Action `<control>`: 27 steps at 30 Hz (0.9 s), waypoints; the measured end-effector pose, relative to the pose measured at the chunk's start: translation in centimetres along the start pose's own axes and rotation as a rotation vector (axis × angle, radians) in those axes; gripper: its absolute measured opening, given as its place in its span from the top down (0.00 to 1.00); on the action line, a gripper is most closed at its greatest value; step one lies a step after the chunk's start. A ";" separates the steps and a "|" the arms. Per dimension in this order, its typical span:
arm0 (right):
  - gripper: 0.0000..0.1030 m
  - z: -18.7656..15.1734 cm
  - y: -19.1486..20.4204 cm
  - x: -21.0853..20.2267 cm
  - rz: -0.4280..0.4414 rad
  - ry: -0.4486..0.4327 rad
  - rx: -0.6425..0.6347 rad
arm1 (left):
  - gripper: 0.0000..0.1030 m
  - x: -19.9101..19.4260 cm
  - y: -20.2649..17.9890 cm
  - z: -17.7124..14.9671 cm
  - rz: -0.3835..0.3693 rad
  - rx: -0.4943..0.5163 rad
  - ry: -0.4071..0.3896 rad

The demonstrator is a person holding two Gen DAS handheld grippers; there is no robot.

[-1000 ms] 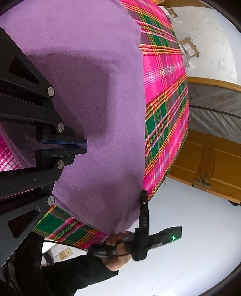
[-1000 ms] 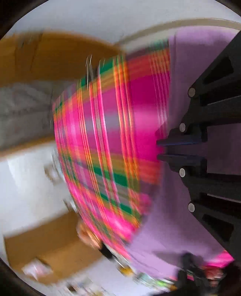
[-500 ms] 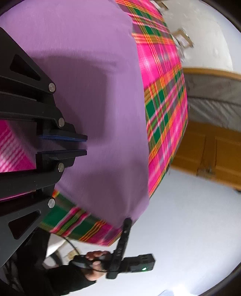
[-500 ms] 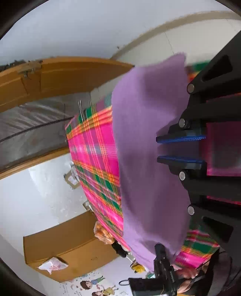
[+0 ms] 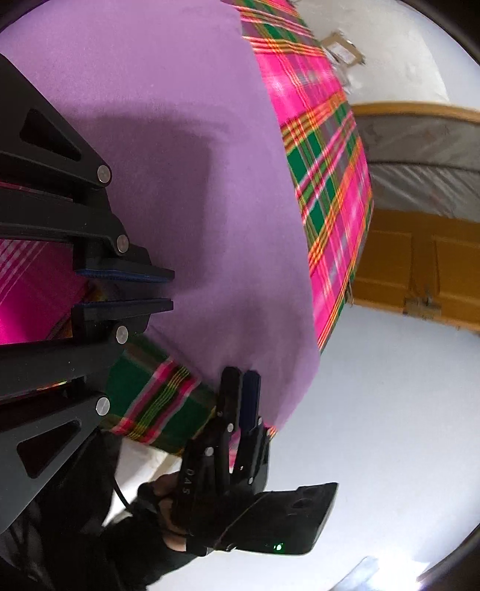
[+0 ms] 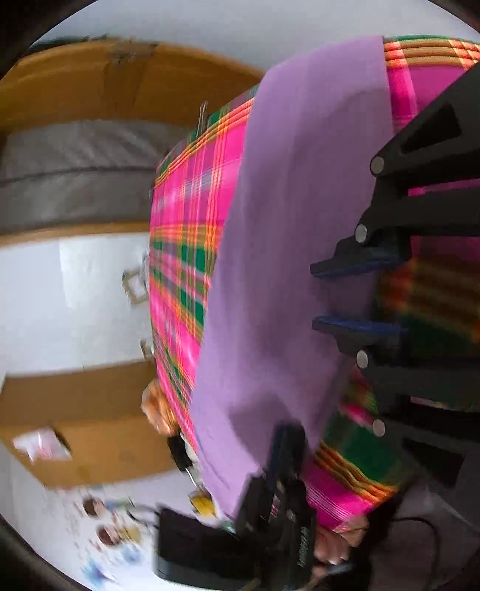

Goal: Fold clothes

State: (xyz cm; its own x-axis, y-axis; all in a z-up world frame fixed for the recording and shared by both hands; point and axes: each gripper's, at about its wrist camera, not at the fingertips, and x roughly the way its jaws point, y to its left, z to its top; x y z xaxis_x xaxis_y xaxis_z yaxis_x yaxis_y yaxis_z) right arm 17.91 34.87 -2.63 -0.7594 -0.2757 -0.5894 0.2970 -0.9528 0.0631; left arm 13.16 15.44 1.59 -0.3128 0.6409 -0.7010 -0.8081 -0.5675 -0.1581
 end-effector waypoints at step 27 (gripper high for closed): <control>1.00 0.2 -15.7 -2.6 -0.100 0.015 0.622 | 0.93 1.0 0.7 1.2 -0.031 -0.033 0.014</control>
State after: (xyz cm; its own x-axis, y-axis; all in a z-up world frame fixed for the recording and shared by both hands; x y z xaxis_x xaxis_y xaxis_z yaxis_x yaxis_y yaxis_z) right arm 15.16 50.49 -1.92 -0.7565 -0.1835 -0.6277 -0.1710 -0.8709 0.4607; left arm 11.67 16.29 1.57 -0.2810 0.6509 -0.7053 -0.8003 -0.5645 -0.2021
